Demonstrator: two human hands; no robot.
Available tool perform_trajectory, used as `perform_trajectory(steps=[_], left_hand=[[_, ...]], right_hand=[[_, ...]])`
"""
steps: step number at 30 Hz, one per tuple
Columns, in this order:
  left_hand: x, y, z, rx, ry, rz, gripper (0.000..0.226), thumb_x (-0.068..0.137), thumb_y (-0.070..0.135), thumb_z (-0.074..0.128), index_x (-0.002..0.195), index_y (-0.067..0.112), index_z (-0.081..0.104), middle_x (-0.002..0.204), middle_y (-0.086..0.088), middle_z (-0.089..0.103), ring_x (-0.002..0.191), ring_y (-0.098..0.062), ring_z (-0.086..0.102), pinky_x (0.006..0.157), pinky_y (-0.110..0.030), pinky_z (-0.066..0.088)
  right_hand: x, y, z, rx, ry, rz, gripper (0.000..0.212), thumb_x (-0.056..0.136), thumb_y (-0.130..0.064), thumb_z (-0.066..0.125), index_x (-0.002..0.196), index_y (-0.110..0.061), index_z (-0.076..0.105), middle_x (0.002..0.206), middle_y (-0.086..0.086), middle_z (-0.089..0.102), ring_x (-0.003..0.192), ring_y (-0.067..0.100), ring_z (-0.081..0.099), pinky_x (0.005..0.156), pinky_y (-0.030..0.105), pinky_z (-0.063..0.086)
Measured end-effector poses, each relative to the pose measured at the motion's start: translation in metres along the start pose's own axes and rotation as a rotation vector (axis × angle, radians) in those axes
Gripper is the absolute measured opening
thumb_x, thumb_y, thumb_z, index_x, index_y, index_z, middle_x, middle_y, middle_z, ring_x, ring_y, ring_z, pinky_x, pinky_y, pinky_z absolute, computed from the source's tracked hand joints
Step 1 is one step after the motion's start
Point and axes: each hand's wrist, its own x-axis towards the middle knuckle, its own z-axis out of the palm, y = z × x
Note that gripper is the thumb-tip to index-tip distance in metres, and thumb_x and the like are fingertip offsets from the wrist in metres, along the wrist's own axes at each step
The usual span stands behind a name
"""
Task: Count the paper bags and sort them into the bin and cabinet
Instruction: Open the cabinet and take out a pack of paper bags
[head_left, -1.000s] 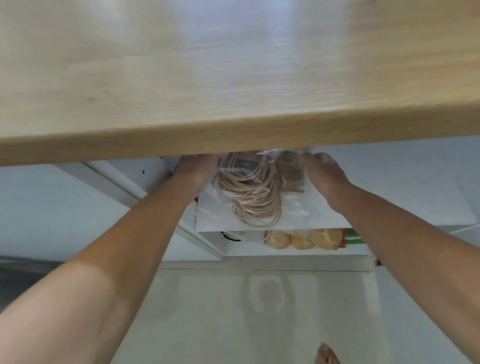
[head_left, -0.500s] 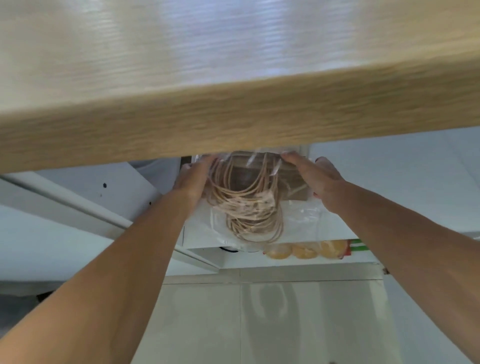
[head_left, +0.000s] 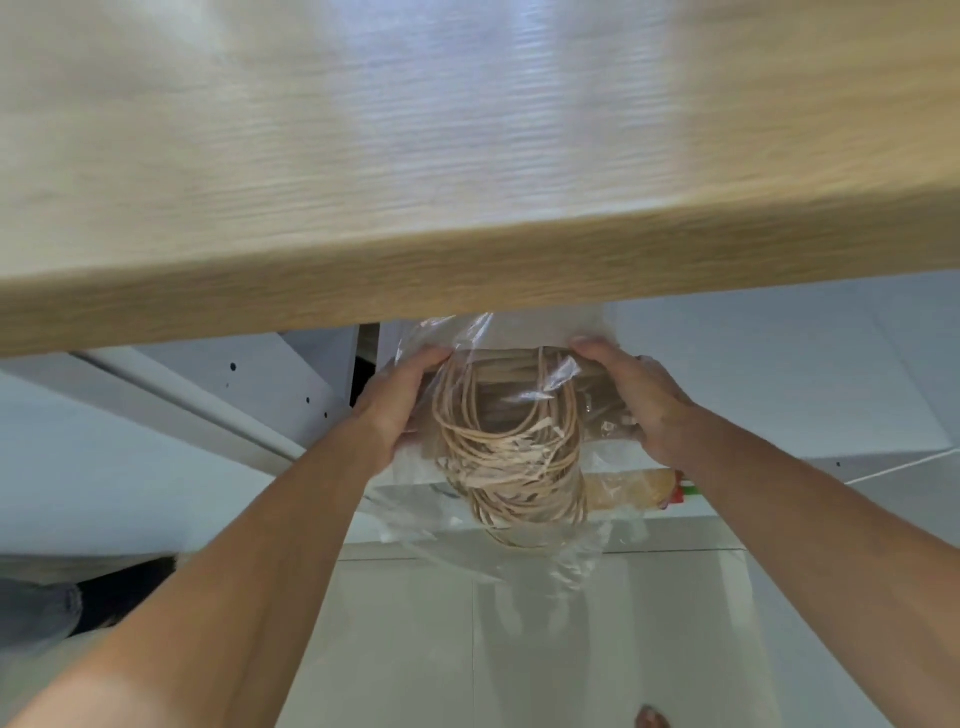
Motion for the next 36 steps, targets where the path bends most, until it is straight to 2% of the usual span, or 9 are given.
perform_trajectory(steps=[4, 8, 12, 14, 19, 28, 31, 33, 36], left_hand=[[-0.016, -0.005, 0.002, -0.098, -0.072, 0.038, 0.065, 0.059, 0.050, 0.073, 0.114, 0.016, 0.068, 0.095, -0.011, 0.076, 0.089, -0.030, 0.072, 0.089, -0.043, 0.055], [-0.034, -0.017, 0.000, -0.159, -0.163, 0.034, 0.059, 0.067, 0.043, 0.073, 0.119, 0.014, 0.066, 0.101, -0.015, 0.075, 0.094, -0.032, 0.071, 0.092, -0.046, 0.054], [-0.064, -0.035, -0.002, -0.194, -0.179, -0.017, 0.064, 0.061, 0.044, 0.078, 0.118, 0.016, 0.067, 0.105, -0.016, 0.073, 0.098, -0.034, 0.070, 0.096, -0.052, 0.052], [-0.086, -0.039, -0.002, -0.220, -0.162, -0.038, 0.071, 0.059, 0.046, 0.079, 0.122, 0.017, 0.064, 0.107, -0.015, 0.073, 0.098, -0.034, 0.071, 0.094, -0.053, 0.053], [-0.149, -0.036, -0.004, -0.325, -0.150, -0.015, 0.071, 0.061, 0.041, 0.078, 0.124, 0.011, 0.063, 0.111, -0.019, 0.071, 0.100, -0.035, 0.069, 0.095, -0.048, 0.053], [-0.276, -0.036, -0.008, -0.408, -0.045, -0.002, 0.063, 0.066, 0.030, 0.075, 0.120, 0.000, 0.060, 0.097, -0.022, 0.071, 0.081, -0.031, 0.068, 0.070, -0.037, 0.057], [-0.319, -0.035, -0.008, -0.425, -0.027, -0.006, 0.063, 0.065, 0.029, 0.076, 0.115, -0.004, 0.059, 0.082, -0.016, 0.070, 0.069, -0.026, 0.067, 0.061, -0.030, 0.054], [-0.346, -0.032, -0.009, -0.428, -0.017, -0.005, 0.051, 0.069, 0.028, 0.075, 0.108, -0.001, 0.059, 0.070, -0.009, 0.068, 0.059, -0.021, 0.064, 0.057, -0.028, 0.051], [-0.379, -0.027, -0.006, -0.478, 0.013, 0.008, 0.027, 0.081, 0.017, 0.070, 0.103, 0.005, 0.060, 0.071, -0.009, 0.069, 0.059, -0.020, 0.065, 0.057, -0.028, 0.053]], right_hand=[[-0.015, 0.010, 0.001, 0.044, 0.012, 0.004, 0.062, 0.078, -0.049, 0.069, 0.120, -0.019, 0.036, 0.104, 0.009, 0.061, 0.084, 0.025, 0.066, 0.084, 0.045, 0.056], [-0.041, 0.027, -0.002, 0.144, 0.017, -0.017, 0.060, 0.078, -0.047, 0.068, 0.120, -0.033, 0.027, 0.112, 0.007, 0.060, 0.095, 0.027, 0.065, 0.084, 0.042, 0.054], [-0.081, 0.039, -0.008, 0.092, 0.082, 0.002, 0.096, 0.047, -0.065, 0.073, 0.131, -0.046, 0.031, 0.115, 0.004, 0.065, 0.099, 0.029, 0.066, 0.091, 0.049, 0.053], [-0.105, 0.039, -0.012, 0.107, 0.073, -0.010, 0.105, 0.045, -0.062, 0.073, 0.138, -0.044, 0.028, 0.117, 0.004, 0.064, 0.100, 0.028, 0.066, 0.093, 0.047, 0.053], [-0.163, 0.029, -0.022, 0.142, 0.057, -0.069, 0.102, 0.055, -0.050, 0.072, 0.144, -0.035, 0.025, 0.125, 0.005, 0.060, 0.108, 0.025, 0.062, 0.099, 0.048, 0.049], [-0.264, 0.034, -0.044, 0.225, 0.008, -0.115, 0.102, 0.050, -0.048, 0.076, 0.142, -0.029, 0.036, 0.135, 0.001, 0.057, 0.116, 0.024, 0.060, 0.102, 0.052, 0.046], [-0.299, 0.036, -0.054, 0.231, -0.027, -0.118, 0.103, 0.051, -0.048, 0.076, 0.144, -0.031, 0.034, 0.136, 0.001, 0.056, 0.118, 0.025, 0.059, 0.104, 0.052, 0.044], [-0.320, 0.035, -0.061, 0.227, -0.058, -0.127, 0.102, 0.051, -0.048, 0.076, 0.143, -0.032, 0.035, 0.134, -0.001, 0.058, 0.117, 0.024, 0.060, 0.104, 0.052, 0.044], [-0.342, 0.034, -0.070, 0.222, -0.081, -0.158, 0.099, 0.051, -0.047, 0.076, 0.141, -0.033, 0.038, 0.130, -0.001, 0.062, 0.115, 0.024, 0.062, 0.104, 0.052, 0.044]])
